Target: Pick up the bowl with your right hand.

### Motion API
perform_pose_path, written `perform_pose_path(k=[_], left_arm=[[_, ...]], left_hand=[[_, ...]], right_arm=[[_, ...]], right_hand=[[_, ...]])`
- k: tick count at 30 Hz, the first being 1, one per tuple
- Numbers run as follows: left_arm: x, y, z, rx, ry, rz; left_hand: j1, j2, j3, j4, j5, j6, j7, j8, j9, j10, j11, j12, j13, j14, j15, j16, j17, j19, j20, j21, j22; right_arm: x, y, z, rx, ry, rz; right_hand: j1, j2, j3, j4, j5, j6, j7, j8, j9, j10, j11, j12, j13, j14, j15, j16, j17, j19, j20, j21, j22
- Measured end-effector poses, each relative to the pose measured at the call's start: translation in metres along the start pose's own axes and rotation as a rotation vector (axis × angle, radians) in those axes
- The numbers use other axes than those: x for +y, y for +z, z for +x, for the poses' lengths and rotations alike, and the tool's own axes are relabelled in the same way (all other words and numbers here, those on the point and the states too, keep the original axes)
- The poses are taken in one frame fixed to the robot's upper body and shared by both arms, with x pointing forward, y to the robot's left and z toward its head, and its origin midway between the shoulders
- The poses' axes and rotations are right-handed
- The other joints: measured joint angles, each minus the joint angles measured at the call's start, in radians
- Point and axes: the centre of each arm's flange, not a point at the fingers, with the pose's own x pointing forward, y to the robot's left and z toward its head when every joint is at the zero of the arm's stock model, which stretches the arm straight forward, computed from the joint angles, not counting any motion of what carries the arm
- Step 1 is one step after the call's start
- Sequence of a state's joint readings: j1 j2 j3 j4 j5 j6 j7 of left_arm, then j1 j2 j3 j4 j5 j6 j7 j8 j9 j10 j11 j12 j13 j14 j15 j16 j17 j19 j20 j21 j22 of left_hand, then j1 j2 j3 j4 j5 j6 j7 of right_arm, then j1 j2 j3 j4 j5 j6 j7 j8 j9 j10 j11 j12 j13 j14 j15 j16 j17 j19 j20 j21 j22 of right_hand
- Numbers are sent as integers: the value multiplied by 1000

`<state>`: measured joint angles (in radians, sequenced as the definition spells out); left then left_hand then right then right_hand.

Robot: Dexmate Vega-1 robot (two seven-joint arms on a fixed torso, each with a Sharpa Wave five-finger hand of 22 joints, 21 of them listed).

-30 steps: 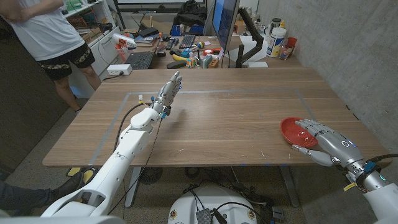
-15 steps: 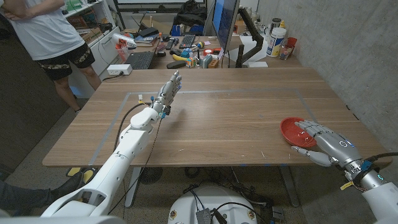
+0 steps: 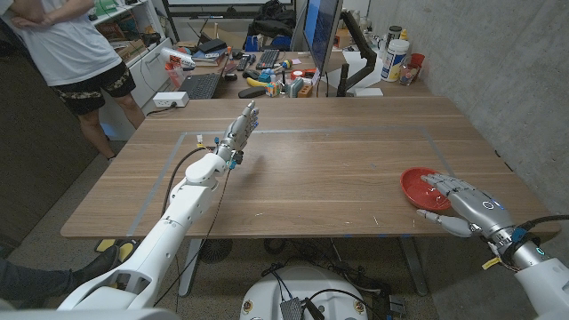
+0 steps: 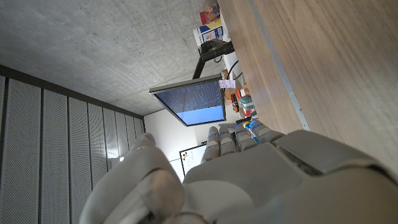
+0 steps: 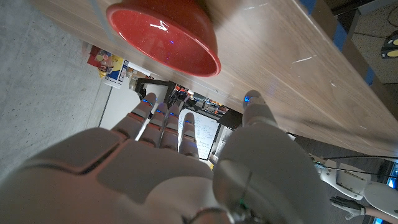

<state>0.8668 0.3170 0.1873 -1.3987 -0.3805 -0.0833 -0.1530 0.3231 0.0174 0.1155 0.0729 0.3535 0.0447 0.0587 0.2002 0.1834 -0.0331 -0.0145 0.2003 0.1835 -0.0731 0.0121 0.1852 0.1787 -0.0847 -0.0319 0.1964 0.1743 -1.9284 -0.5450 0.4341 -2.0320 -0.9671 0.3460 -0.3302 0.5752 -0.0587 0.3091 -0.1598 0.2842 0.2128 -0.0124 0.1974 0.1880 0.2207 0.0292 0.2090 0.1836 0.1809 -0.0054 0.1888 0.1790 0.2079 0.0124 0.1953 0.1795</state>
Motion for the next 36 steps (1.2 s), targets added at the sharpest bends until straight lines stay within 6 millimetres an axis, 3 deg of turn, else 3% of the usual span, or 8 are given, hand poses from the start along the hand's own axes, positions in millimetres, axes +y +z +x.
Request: perform_pose_path(k=[36], left_arm=[[6,-10,3,11,10,-21]], left_hand=[[0,0,-7,1,0,0,0,0,0,0,0,0,0,0,0,0,0,0,0,0,0]], right_arm=[[7,-2,15,15,133,-136]], right_hand=[[20,-9,0,0,12,-4,-4,0,5,-12,12,0,5,1,9,0,0,-5,16,0,0]])
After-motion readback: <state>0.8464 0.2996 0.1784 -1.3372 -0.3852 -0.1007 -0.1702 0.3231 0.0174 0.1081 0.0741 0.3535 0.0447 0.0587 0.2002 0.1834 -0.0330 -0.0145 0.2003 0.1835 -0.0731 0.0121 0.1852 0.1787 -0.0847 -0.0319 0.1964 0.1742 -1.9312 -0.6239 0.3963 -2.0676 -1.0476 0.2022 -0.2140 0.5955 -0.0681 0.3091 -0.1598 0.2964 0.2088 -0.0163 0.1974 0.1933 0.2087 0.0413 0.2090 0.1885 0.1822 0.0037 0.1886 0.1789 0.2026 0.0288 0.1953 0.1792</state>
